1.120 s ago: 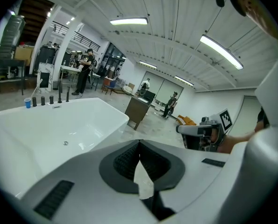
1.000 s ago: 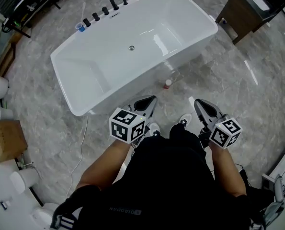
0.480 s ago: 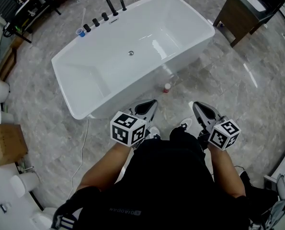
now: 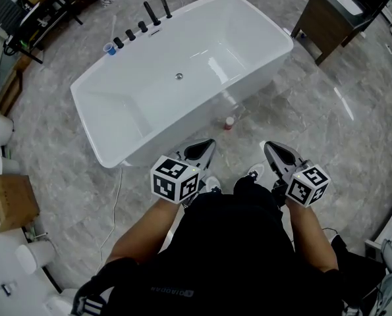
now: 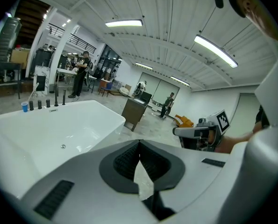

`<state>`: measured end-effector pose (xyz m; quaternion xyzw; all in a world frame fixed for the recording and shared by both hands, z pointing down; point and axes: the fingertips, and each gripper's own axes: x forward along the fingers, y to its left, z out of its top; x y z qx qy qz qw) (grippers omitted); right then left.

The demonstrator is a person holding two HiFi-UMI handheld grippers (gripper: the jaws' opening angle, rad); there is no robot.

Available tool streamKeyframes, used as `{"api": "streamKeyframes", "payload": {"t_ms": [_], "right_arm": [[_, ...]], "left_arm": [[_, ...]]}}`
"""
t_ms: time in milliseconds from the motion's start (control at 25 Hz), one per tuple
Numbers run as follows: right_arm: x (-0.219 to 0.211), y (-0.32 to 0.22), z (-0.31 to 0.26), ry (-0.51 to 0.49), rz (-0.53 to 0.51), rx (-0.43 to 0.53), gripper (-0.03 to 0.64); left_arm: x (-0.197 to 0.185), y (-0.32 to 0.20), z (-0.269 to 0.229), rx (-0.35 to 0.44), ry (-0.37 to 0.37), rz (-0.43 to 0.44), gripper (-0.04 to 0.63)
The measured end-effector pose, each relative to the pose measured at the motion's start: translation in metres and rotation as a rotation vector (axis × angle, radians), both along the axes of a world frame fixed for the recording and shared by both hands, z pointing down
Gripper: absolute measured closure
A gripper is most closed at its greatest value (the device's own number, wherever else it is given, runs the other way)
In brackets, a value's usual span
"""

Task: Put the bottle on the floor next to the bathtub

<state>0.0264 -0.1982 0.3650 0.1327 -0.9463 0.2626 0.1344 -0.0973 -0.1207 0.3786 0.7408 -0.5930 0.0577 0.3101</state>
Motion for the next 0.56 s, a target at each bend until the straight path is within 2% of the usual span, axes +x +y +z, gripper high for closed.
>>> {"api": "streamKeyframes", "payload": {"t_ms": [560], "right_arm": [[0.0031, -0.0008, 0.0037, 0.009, -0.003, 0.001, 0.58]], "left_arm": [[0.0015, 0.0005, 0.0009, -0.002, -0.005, -0.002, 0.58]]}}
